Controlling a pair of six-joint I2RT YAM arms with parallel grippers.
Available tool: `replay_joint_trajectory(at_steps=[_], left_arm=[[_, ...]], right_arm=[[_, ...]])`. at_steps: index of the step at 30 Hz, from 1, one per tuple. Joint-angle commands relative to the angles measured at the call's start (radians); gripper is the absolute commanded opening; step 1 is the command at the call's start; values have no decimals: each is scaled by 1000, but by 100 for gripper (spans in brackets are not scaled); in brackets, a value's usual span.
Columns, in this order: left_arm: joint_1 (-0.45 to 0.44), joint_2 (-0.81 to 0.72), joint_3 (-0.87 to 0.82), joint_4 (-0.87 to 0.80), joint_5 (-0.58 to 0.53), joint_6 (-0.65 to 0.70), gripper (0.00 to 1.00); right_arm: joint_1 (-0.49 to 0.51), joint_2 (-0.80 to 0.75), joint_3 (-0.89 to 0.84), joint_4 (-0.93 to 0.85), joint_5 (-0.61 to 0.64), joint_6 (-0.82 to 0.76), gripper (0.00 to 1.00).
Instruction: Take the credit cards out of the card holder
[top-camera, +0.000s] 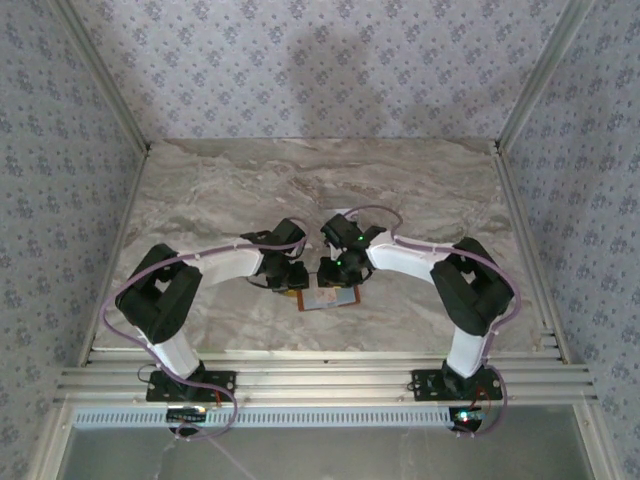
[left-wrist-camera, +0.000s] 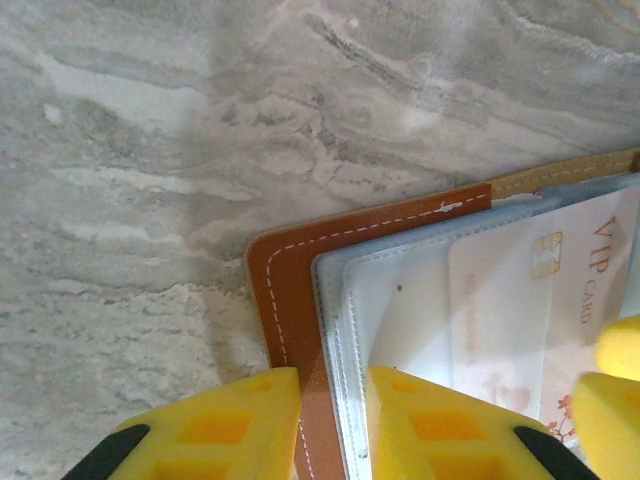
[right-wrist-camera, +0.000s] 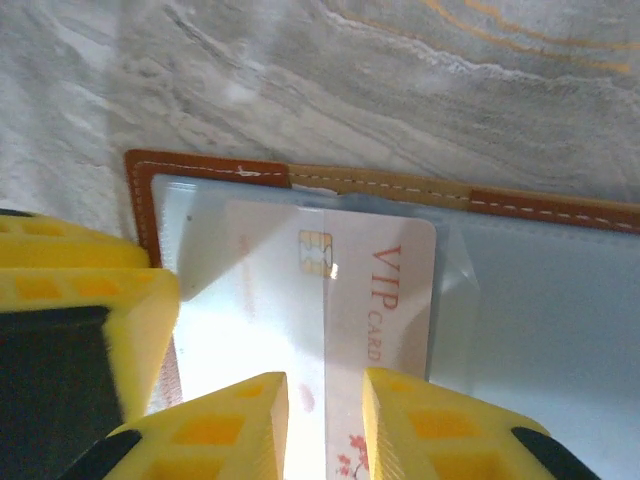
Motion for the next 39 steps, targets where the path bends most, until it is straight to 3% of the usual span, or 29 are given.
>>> replay_joint_trajectory(at_steps=[1,13,30,39], left_arm=[[-9,-31,42,-75,-21,30,26],[-73,20,126,-115,-2,30,23],[-78,110,101,-119,-27,37,20],[-78,121,107,-135,-37,42,18]], right_arm=[[-20,-72,-27,19,-44,-3,29],[-121,-87,-100,71,-156,-17,29],[-141,4,-116,140,-231,-67,28],[-174,25,-182,259,-346,-55,24]])
